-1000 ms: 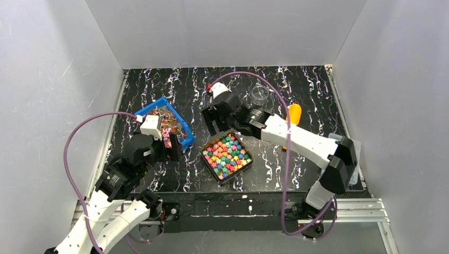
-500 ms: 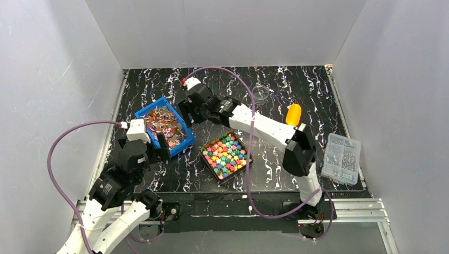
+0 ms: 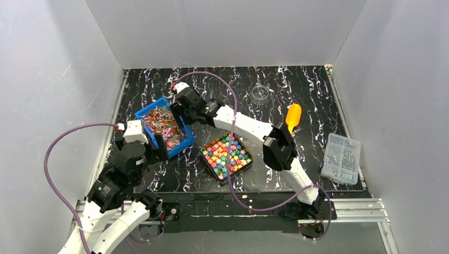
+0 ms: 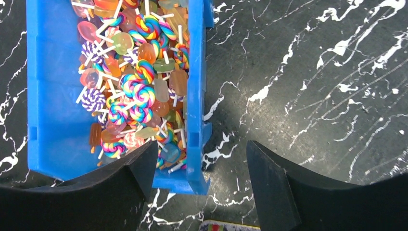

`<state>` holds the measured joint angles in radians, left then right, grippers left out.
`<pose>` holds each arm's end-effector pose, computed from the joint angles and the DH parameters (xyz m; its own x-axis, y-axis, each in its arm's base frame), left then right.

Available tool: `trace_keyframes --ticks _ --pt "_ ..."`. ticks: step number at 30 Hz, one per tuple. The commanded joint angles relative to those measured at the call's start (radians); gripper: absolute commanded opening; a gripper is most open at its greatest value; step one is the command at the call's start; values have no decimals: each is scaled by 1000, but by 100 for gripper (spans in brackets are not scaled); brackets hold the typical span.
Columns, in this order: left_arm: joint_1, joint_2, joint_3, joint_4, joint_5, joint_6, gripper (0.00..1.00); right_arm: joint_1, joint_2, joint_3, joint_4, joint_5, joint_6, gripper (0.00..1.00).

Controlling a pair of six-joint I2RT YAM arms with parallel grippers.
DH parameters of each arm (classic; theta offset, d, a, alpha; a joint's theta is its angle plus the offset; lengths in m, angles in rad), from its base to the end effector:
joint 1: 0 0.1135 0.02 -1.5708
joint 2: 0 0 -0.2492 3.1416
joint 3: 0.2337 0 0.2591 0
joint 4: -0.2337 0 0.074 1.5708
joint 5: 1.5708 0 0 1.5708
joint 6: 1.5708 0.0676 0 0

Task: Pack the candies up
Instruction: Move the storage box to the center of the board.

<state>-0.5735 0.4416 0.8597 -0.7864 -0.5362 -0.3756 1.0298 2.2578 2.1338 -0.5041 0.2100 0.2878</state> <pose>0.1228 -0.0382 0.3296 -0.3056 -0.1780 -0.9354 -0.0495 0.9840 -0.1711 0.2948 0.4633 0.2522 -0.5035 -0.2990 -0.8106 -0.6347 0.7646 0.1122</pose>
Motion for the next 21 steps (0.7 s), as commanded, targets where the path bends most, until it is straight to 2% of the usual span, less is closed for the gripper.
trace_keyframes --ticks 1,7,10,14,21 --pt "0 2 27 -12 -35 -8 99 6 36 58 58 -21 -1 75" --pt "1 6 27 -12 -30 -8 99 6 82 80 62 -29 -1 67" --pt "1 10 27 -12 -27 -8 99 6 103 90 60 -23 0 57" --pt "2 11 27 -12 -25 -9 99 5 115 90 64 -16 -1 51" --pt "3 14 27 -12 -24 -8 99 6 112 86 65 32 -9 21"
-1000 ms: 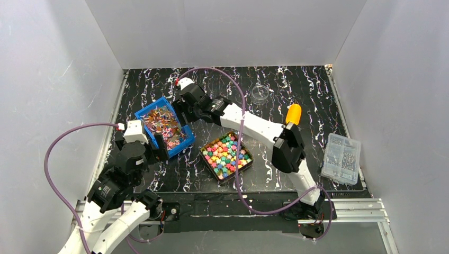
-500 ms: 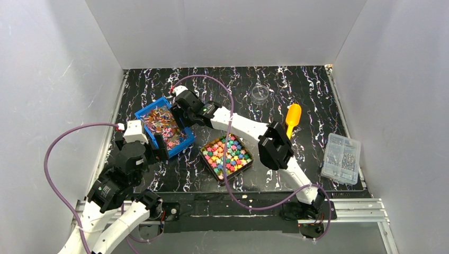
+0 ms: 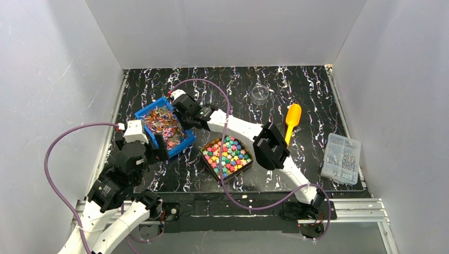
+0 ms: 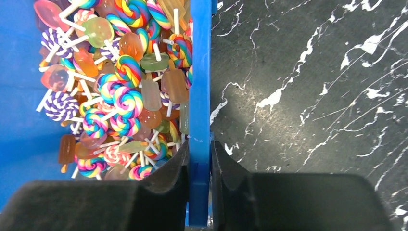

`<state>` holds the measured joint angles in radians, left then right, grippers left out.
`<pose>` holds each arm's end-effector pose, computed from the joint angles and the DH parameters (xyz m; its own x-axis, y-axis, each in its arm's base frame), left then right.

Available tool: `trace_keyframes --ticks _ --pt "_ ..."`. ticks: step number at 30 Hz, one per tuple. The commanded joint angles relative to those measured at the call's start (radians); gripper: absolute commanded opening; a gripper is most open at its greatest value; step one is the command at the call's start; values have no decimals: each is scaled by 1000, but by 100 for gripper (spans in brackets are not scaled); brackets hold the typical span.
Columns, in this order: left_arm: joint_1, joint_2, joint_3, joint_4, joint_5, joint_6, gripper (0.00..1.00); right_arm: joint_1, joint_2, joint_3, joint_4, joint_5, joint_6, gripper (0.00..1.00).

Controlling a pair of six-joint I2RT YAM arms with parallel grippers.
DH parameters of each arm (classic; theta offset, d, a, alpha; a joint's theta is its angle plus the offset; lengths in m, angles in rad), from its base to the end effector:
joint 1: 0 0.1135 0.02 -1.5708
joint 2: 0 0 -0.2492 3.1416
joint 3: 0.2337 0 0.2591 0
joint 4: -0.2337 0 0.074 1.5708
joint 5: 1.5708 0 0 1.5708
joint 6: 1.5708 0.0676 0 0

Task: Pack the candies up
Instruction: Move the storage box to the center of the board.

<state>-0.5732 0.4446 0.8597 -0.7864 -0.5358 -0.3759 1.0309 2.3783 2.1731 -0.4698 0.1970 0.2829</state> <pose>0.1234 -0.0386 0.3293 -0.3080 -0.1769 -0.9348 -0.0499 0.9842 -0.1698 0.3036 0.4809 0.2055 -0.5213 -0.3374 -0.7838 -0.6426 0.7596 0.1005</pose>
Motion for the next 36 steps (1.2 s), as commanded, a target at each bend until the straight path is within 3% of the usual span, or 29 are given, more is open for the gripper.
trace_keyframes --ticks 1,5,16,26,31,36 --pt "3 11 26 -11 -22 -8 99 4 -13 44 34 56 -8 17" --pt "2 13 27 -11 -24 -8 99 4 -34 34 46 109 -14 1" --pt "3 12 25 -12 -24 -7 99 -33 -131 -43 86 258 -36 1" --pt "3 18 25 -11 -24 -6 99 -145 -200 -112 110 251 4 1" --pt "3 25 25 -12 -27 -4 99 -234 -211 -130 74 329 65 1" --pt "3 29 26 -11 -23 -4 99 -295 -249 -190 80 234 27 1"
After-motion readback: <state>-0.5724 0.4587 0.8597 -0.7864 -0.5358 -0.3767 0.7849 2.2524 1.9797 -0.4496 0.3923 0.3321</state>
